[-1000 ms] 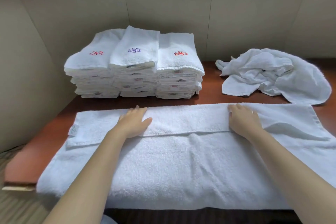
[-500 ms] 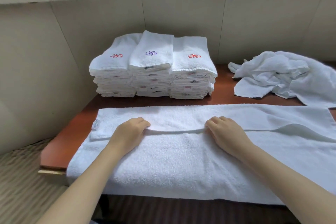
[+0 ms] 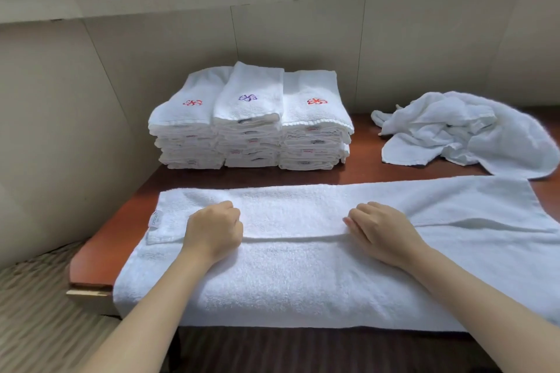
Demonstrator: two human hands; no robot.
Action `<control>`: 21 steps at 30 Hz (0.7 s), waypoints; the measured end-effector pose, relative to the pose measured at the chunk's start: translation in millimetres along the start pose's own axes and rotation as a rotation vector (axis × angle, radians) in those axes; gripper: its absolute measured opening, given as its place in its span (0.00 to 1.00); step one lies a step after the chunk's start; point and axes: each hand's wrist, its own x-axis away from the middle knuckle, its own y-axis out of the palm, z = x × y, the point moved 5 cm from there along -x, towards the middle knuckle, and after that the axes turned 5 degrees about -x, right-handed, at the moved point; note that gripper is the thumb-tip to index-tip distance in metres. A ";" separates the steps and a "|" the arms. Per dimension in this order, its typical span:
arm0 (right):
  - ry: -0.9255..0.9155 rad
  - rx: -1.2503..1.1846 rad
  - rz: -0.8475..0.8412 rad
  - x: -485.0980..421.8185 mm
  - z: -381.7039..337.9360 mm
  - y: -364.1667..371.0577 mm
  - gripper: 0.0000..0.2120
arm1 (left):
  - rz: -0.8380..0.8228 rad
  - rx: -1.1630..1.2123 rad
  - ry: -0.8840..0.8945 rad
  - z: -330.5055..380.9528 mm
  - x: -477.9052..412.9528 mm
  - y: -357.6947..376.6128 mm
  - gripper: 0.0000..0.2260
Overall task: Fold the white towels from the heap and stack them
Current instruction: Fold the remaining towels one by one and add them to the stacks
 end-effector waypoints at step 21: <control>0.882 0.387 -0.041 89.7 168.2 -69.1 0.14 | -0.520 0.044 -0.149 102.0 -55.2 44.3 0.10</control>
